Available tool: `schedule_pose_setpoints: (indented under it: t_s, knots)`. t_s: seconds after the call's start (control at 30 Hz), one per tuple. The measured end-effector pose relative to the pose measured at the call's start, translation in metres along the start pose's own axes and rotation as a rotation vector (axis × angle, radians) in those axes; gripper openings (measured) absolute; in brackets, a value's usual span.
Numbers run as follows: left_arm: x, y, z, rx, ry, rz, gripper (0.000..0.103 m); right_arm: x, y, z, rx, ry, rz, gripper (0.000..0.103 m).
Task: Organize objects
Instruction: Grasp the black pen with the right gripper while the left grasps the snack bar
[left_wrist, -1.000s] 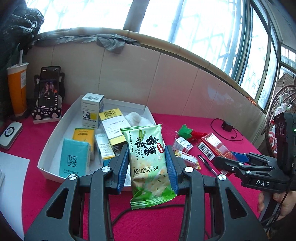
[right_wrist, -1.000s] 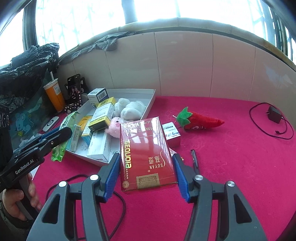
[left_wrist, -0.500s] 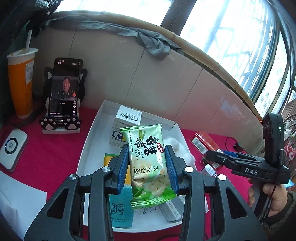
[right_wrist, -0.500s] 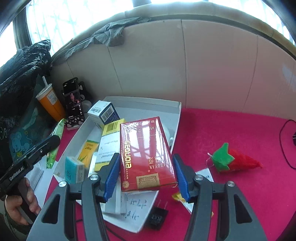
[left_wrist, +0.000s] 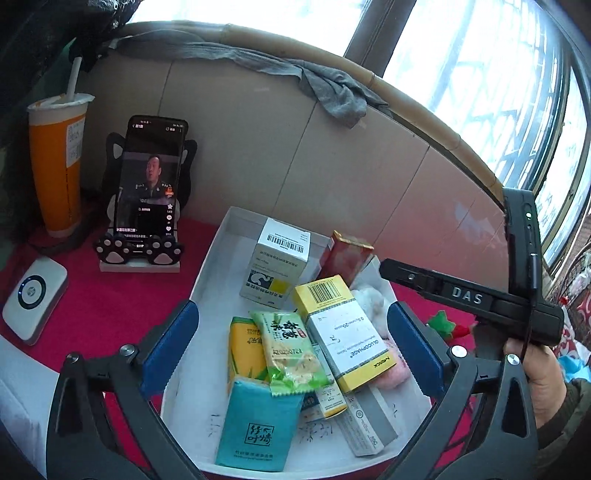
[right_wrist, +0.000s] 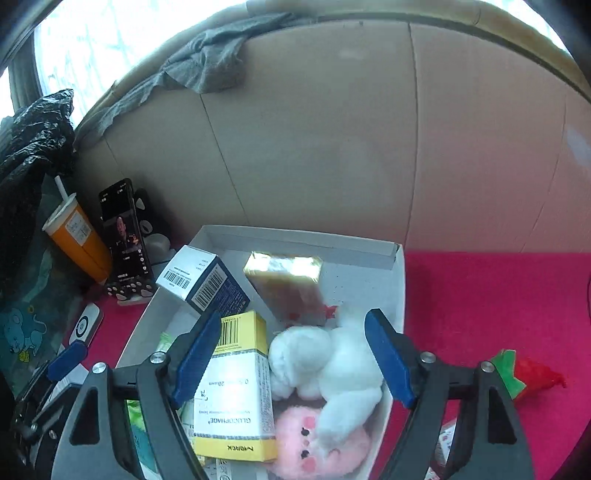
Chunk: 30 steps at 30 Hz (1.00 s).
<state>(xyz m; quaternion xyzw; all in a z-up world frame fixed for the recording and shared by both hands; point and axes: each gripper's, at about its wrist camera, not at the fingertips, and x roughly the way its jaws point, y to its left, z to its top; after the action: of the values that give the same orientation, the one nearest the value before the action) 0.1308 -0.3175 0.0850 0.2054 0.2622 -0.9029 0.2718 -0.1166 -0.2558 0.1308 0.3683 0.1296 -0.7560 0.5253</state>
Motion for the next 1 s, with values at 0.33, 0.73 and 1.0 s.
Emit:
schedule_pose_setpoints:
  t_s: [0.33, 0.73, 1.0]
  knots:
    - [-0.038, -0.066, -0.036, 0.137, -0.068, -0.045, 0.103, -0.133, -0.099, -0.06, 0.109, -0.166, -0.049, 0.092]
    - [0.003, -0.154, -0.105, 0.341, 0.186, -0.13, 0.103, -0.121, -0.161, -0.187, -0.012, 0.12, -0.209, 0.055]
    - [0.02, -0.183, -0.104, 0.391, 0.238, -0.119, 0.103, -0.103, -0.137, -0.189, -0.108, 0.114, -0.183, 0.048]
